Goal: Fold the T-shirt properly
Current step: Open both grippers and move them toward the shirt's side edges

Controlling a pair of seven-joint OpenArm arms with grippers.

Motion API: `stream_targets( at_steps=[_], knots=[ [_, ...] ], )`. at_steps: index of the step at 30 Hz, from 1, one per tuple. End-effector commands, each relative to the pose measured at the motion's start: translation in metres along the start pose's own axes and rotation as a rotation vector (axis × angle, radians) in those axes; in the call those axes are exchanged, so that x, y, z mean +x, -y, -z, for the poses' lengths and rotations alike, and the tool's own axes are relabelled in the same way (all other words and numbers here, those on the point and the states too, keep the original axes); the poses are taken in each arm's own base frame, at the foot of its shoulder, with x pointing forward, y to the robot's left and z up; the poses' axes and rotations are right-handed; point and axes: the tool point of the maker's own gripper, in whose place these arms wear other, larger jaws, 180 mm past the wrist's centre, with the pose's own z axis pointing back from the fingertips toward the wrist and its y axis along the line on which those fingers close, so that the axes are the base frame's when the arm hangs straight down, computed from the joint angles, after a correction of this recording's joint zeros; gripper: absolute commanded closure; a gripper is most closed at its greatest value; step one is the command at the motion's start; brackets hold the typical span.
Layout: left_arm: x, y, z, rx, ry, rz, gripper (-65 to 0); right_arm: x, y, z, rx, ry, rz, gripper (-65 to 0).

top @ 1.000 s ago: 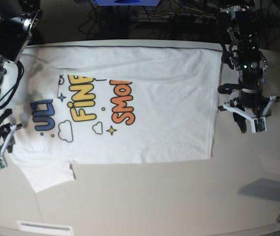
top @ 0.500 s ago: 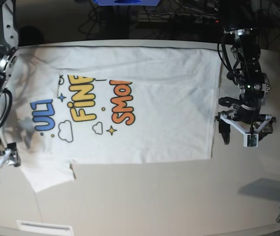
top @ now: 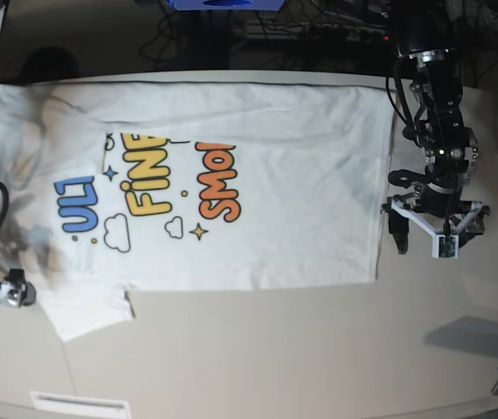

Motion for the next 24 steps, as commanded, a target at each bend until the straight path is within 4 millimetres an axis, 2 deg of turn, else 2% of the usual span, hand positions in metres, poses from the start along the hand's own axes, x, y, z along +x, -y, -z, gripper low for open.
stream_targets(
  at_steps=[1, 8, 11, 19, 24],
  knots=[
    [0.018, -0.008, -0.002, 0.019, 0.06, 0.01, -53.4, 0.032, 0.013, -0.01, -0.052, 0.094, 0.02, -54.8],
    [-0.002, -0.006, -0.007, 0.009, 0.015, 0.028, -53.4, 0.032, 0.029, -0.01, -0.147, 0.113, 0.058, -55.0],
    [-0.003, -0.006, -0.008, 0.007, 0.013, 0.03, -53.4, 0.02, 0.036, -0.006, -0.181, 0.115, 0.08, -55.0],
    [0.003, -0.005, -0.01, 0.005, 0.031, 0.034, -53.4, -0.014, 0.027, 0.008, -0.166, 0.061, 0.087, -55.0],
    [0.008, -0.005, -0.012, 0.006, 0.041, 0.036, -53.4, -0.015, 0.02, 0.012, -0.152, 0.058, 0.086, -54.8]
  ],
)
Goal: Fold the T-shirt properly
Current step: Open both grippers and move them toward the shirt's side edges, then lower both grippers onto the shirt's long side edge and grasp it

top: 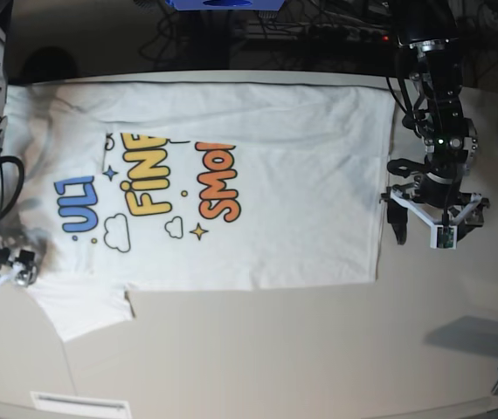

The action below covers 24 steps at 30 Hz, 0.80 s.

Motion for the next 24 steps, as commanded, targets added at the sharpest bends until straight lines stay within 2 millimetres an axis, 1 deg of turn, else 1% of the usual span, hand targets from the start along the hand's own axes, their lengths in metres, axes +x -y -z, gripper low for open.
stream_targets(
  at_steps=[1, 5, 10, 14, 17, 21, 22, 24],
  knots=[
    [0.017, -0.008, -0.001, 0.018, 0.053, 0.011, -53.4, 0.032, 0.001, -0.008, 0.004, 0.079, -0.002, -54.8],
    [0.01, -0.006, -0.003, 0.014, 0.039, 0.014, -53.4, 0.032, -0.003, -0.006, 0.009, 0.077, -0.003, -54.8],
    [0.008, -0.006, -0.004, 0.013, 0.036, 0.015, -53.4, 0.034, -0.015, -0.002, 0.029, 0.096, -0.005, -54.8],
    [0.008, -0.008, -0.004, 0.017, 0.034, 0.016, -53.4, 0.031, -0.021, 0.002, 0.026, 0.079, -0.071, -54.8],
    [0.007, -0.019, -0.005, 0.047, 0.033, 0.0, -53.4, 0.032, -0.028, 0.005, 0.035, 0.084, -0.085, -54.8],
    [0.007, -0.025, -0.006, 0.059, 0.033, -0.002, -53.4, 0.032, -0.031, 0.006, 0.04, 0.088, -0.088, -54.4],
    [0.007, -0.026, -0.006, 0.061, 0.033, -0.002, -53.4, 0.033, -0.032, 0.006, 0.041, 0.092, -0.089, -53.1],
    [0.006, -0.03, -0.007, 0.073, 0.032, -0.005, -53.4, 0.033, -0.032, 0.006, 0.041, 0.096, -0.089, -46.9]
  ],
)
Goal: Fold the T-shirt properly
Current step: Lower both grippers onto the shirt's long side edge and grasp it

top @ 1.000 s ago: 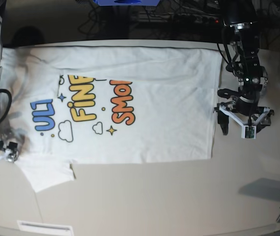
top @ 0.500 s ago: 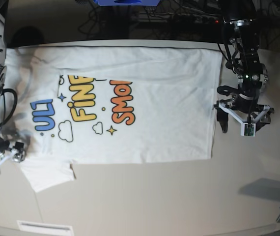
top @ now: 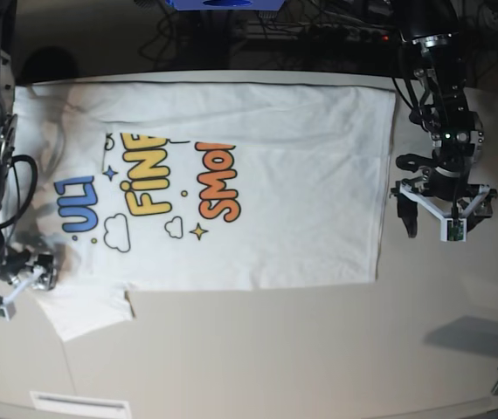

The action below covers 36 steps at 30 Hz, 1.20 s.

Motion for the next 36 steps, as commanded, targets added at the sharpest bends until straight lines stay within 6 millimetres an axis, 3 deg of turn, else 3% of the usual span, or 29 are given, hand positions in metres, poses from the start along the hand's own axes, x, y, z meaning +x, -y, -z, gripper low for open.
stream_targets(
  at_steps=[1, 12, 14, 20, 24, 28, 34, 36],
  knots=[
    [0.017, -0.013, -0.002, 0.031, 0.057, 0.005, -53.4, 0.03, 0.006, -0.008, -0.008, 0.065, -0.006, -43.5],
    [0.017, -0.014, 0.0, 0.033, 0.054, -0.001, -53.4, 0.031, 0.006, -0.008, -0.008, 0.073, -0.006, -4.4],
    [0.012, -0.014, 0.003, 0.029, 0.039, -0.015, -53.6, 0.025, 0.006, -0.007, -0.009, 0.062, -0.006, 0.0],
    [0.01, -0.013, 0.028, 0.017, 0.012, -0.088, -54.1, 0.023, 0.007, -0.007, -0.01, 0.059, -0.006, 0.0],
    [0.015, 0.001, 0.046, -0.093, -0.02, -0.306, -54.3, 0.015, 0.007, -0.005, -0.01, 0.046, -0.006, 0.0],
    [0.018, -0.008, 0.063, -0.145, -0.037, -0.507, -54.3, 0.013, 0.007, -0.005, -0.01, 0.043, -0.006, 0.0],
    [0.022, -0.005, 0.088, -0.158, -0.072, -0.576, -54.3, 0.012, 0.007, -0.005, -0.01, 0.042, -0.006, 0.0],
    [0.019, 0.008, 0.099, -0.183, -0.11, -0.578, -54.3, 0.012, 0.007, -0.005, -0.01, 0.042, -0.006, 0.0]
  ],
)
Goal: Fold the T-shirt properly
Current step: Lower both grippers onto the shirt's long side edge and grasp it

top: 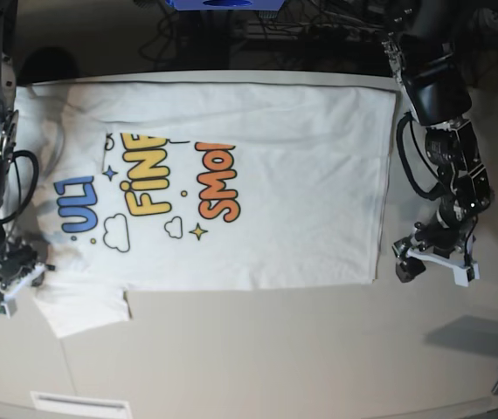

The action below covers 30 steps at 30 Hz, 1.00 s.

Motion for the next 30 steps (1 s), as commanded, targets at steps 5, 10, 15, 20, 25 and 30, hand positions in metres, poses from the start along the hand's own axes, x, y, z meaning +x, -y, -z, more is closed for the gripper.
stream_targets(
  at_steps=[5, 10, 15, 20, 25, 30],
  knots=[
    [0.015, 0.022, 0.019, -0.036, -0.025, 0.073, -54.1, 0.019, 0.007, -0.006, -0.016, 0.03, -0.013, 0.0],
    [0.012, 0.028, 0.029, -0.041, -0.057, 0.07, -54.1, 0.019, 0.009, -0.007, -0.019, 0.03, -0.013, 0.0],
    [0.006, 0.026, 0.038, -0.035, -0.098, 0.038, -54.1, 0.02, 0.01, -0.007, -0.02, 0.03, -0.013, 0.0],
    [-0.007, 0.047, 0.045, -0.063, -0.144, 0.125, -54.1, 0.02, 0.01, -0.007, -0.02, 0.03, -0.013, 0.0],
    [-0.011, 0.06, 0.048, -0.083, -0.16, 0.156, -53.7, 0.02, 0.01, -0.007, -0.02, 0.03, -0.013, 0.0],
    [-0.016, 0.069, 0.049, -0.098, -0.165, 0.155, -53.7, 0.02, 0.01, -0.007, -0.02, 0.03, -0.013, 0.0]
  ],
)
